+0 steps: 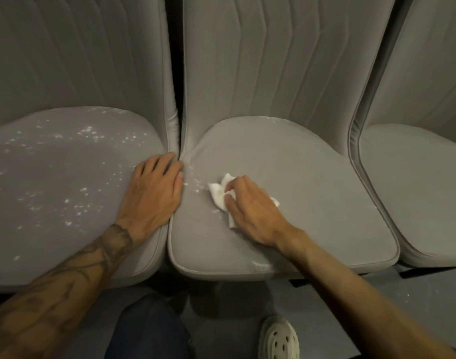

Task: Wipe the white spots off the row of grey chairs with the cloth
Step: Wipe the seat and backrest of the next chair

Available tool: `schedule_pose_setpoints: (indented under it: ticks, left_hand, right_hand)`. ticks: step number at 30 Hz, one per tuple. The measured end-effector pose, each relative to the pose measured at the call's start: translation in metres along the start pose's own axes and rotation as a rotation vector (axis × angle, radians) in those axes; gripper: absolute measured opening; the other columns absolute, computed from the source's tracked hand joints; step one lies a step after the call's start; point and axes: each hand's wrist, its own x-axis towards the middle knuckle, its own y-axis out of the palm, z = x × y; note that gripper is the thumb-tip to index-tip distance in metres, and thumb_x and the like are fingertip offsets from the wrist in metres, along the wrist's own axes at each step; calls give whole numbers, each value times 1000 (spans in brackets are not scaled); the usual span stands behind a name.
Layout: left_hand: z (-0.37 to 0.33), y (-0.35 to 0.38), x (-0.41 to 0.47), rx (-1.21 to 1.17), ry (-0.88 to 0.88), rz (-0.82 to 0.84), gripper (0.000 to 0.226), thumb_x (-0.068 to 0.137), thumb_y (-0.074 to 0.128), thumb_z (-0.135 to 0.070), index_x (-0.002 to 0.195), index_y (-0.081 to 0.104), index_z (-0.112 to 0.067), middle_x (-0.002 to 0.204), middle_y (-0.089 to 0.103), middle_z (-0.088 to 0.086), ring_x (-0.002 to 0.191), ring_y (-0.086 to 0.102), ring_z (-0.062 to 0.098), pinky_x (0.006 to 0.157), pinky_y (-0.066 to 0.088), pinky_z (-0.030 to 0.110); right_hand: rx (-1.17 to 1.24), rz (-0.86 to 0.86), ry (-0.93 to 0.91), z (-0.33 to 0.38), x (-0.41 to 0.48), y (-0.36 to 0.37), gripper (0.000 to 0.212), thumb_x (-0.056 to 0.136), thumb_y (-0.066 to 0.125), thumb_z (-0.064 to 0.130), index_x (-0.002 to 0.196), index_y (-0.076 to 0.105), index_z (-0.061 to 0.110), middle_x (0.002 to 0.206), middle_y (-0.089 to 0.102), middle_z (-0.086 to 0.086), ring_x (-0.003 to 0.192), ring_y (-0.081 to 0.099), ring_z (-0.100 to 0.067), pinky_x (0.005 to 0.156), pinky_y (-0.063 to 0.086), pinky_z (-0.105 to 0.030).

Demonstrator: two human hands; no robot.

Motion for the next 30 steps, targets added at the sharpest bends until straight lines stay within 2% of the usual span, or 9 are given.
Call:
schedule_pose_setpoints:
  ticks: [5,11,16,19,21,23,26,28,30]
  left_hand:
    - [0,2,-1,-6,-4,-1,34,106,38,-26,128,61,-13,143,57,12,124,55,33,104,43,49]
    - [0,-1,1,-33,-11,12,38,103,39,-23,131,63,-10,145,58,13,127,55,35,106,44,50]
    - [-1,-1,0,-74,-51,8,38,102,40,-18,133,59,-9,147,56,15,130,54,34,111,43,49]
    - [0,0,-1,-93,-83,8,41,102,38,-18,139,55,-7,147,54,15,132,51,32,113,41,46]
    - [0,1,-1,-101,-90,-3,39,101,41,-16,135,57,-6,142,56,16,128,53,33,110,41,45]
    - [-2,-2,-1,-95,-82,-25,30,99,44,-14,124,60,-6,128,58,15,115,56,33,100,43,44]
    - [-3,-8,-1,-79,-86,-34,17,104,42,-14,109,58,-10,107,55,11,95,51,29,85,44,43]
    - [-1,-11,-4,-83,-86,-20,13,105,45,-12,105,58,-10,103,54,10,90,49,27,81,45,45]
    - [1,-11,-8,-103,-85,-2,12,101,47,-6,105,58,-9,103,54,11,89,50,29,81,45,46]
  right_hand:
    - [-40,-51,249,-29,55,-15,29,106,39,25,118,50,1,121,52,-20,107,53,-39,97,39,-49]
    - [84,52,-109,-1,35,6,20,105,43,30,111,52,13,111,55,-11,100,53,-29,92,39,-42]
    - [-11,7,149,-40,104,-12,29,106,39,26,119,50,2,123,52,-20,110,52,-37,99,39,-47]
    - [9,19,23,-17,109,11,26,105,40,26,116,51,5,118,53,-17,106,52,-35,96,40,-45]
    - [61,53,-163,-1,89,27,22,103,42,29,115,52,13,114,54,-11,101,51,-27,92,39,-40]
    - [86,87,-248,-2,82,26,20,103,42,32,114,51,18,112,54,-8,99,50,-22,89,35,-35]
    - [41,84,-144,-9,123,17,24,105,42,29,116,52,11,117,54,-14,107,52,-31,95,38,-41]
    - [25,87,-27,-7,154,16,28,105,41,27,120,51,6,123,53,-18,112,53,-35,100,39,-44]
    - [5,78,-18,-1,163,21,29,104,41,27,121,51,6,123,54,-18,113,53,-36,102,39,-45]
